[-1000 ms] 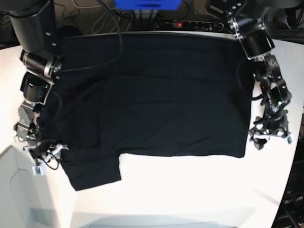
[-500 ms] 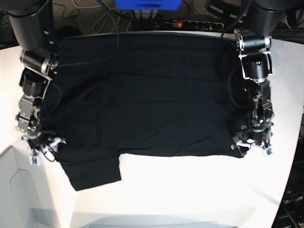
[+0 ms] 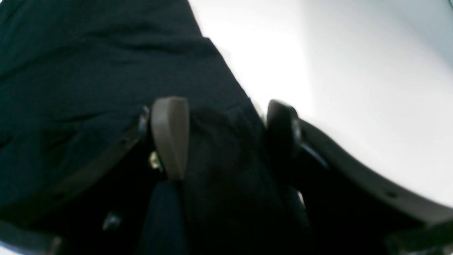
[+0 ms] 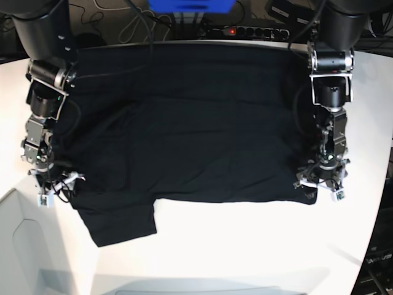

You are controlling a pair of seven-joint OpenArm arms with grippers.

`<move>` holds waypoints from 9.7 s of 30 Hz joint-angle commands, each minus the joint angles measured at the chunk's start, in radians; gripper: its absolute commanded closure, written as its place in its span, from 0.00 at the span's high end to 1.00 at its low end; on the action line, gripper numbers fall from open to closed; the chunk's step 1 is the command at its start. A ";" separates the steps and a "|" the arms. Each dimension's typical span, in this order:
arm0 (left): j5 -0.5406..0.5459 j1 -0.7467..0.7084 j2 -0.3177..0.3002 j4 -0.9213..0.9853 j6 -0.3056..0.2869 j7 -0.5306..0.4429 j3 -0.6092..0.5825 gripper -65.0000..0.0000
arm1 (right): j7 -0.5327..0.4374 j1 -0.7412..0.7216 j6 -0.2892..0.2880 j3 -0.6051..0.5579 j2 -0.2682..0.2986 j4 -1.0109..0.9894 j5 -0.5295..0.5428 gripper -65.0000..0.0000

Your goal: Fold the T-shirt properly

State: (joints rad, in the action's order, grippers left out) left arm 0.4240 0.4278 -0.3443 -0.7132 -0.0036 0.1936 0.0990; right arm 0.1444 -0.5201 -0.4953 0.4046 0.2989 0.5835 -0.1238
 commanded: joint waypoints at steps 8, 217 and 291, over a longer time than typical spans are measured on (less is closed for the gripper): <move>0.002 0.062 -0.006 0.082 -0.003 -0.027 0.003 0.41 | 0.033 -0.015 0.007 0.001 -0.002 0.006 -0.009 0.36; 0.002 -0.682 0.121 -0.969 -0.002 0.183 0.390 0.00 | 0.412 0.232 -0.203 0.052 -0.096 0.447 -0.086 0.41; 0.009 -0.912 0.119 -1.113 -0.003 0.182 0.451 0.00 | 0.499 0.997 -0.203 0.354 -0.375 1.460 -0.080 0.00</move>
State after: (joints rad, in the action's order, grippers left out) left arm 0.4347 -0.4881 -0.2131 -1.8057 -0.0078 0.4091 0.5419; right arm 0.6533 0.4744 -0.6952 0.7551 -0.0830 2.0235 -0.2001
